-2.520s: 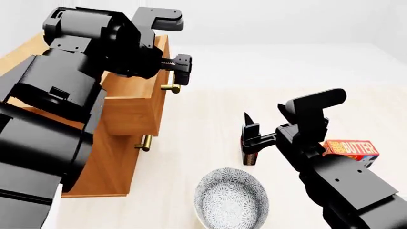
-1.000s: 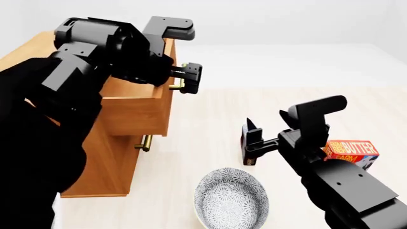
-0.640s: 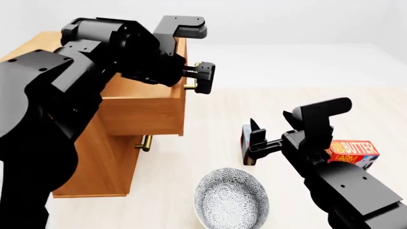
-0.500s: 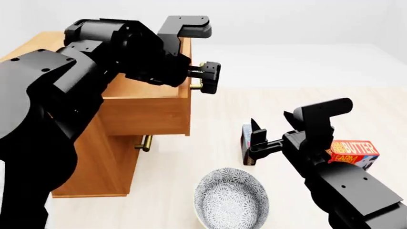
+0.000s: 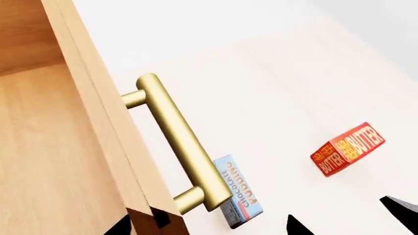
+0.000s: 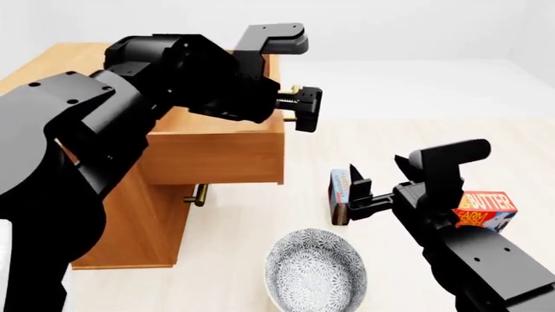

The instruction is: Put the chocolate pudding in the top drawer of the cabinet and close it.

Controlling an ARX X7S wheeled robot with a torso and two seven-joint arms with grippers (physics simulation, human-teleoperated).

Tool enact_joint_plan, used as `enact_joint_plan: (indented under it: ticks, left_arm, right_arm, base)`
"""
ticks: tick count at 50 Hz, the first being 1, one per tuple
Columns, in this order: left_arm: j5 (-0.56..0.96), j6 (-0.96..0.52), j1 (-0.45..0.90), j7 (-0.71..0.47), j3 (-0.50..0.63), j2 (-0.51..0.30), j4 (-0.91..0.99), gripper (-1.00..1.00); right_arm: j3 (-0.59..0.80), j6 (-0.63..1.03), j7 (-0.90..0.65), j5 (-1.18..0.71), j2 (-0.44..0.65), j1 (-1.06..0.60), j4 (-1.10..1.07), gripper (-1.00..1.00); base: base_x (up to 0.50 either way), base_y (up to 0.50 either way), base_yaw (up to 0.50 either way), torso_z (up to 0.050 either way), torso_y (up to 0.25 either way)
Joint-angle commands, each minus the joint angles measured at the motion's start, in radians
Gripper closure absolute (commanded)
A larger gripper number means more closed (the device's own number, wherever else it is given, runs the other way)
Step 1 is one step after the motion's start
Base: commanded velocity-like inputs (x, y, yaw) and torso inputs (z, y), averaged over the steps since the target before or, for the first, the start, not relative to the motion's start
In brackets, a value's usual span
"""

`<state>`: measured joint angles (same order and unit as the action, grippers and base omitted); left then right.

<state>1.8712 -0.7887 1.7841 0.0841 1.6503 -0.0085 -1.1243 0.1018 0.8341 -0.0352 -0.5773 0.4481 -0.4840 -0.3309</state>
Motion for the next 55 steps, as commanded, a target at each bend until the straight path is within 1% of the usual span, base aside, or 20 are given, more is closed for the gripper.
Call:
enact_joint_plan:
  ticks: [1, 14, 26, 29, 34, 41, 50, 55]
  left_arm:
    - [0.09, 0.04, 0.003, 0.013, -0.038, 0.008, 0.045, -1.0]
    - [0.15, 0.066, 0.003, 0.024, -0.033, 0.008, 0.072, -1.0]
    - [0.158, 0.078, -0.005, 0.033, -0.031, 0.008, 0.074, -1.0]
    - [0.148, 0.076, -0.001, 0.019, -0.029, 0.008, 0.064, -1.0]
    - [0.141, 0.049, 0.015, -0.041, -0.028, 0.008, 0.052, -1.0]
    - [0.108, 0.051, 0.047, -0.098, -0.028, 0.008, 0.049, -1.0]
    - [0.051, 0.063, 0.084, -0.109, -0.032, 0.008, 0.03, -1.0]
    - [0.024, 0.105, 0.102, -0.109, -0.032, 0.008, 0.011, -1.0]
  right_arm:
    - [-0.007, -0.013, 0.002, -0.002, 0.004, 0.01, 0.009, -1.0]
    - [0.005, -0.035, 0.005, 0.009, -0.005, 0.001, 0.041, -1.0]
    - [-0.009, -0.033, 0.003, -0.003, 0.005, 0.012, 0.031, -1.0]
    - [-0.015, -0.027, 0.002, -0.01, 0.011, 0.016, 0.021, -1.0]
    - [-0.016, -0.021, 0.001, -0.015, 0.015, 0.015, 0.015, -1.0]
    - [-0.013, -0.008, -0.006, -0.02, 0.016, 0.01, 0.002, -1.0]
    - [-0.01, -0.006, -0.01, -0.022, 0.015, 0.001, 0.004, -1.0]
    - [-0.009, -0.006, -0.013, -0.021, 0.014, -0.002, 0.004, -1.0]
  base:
    - [0.0, 0.0, 0.0, 0.0, 0.0]
    - [0.0, 0.0, 0.0, 0.0, 0.0]
    - [0.0, 0.0, 0.0, 0.0, 0.0]
    - [0.0, 0.0, 0.0, 0.0, 0.0]
    - [0.0, 0.0, 0.0, 0.0, 0.0]
    - [0.0, 0.0, 0.0, 0.0, 0.0]
    - [0.0, 0.0, 0.0, 0.0, 0.0]
    - [0.0, 0.0, 0.0, 0.0, 0.0]
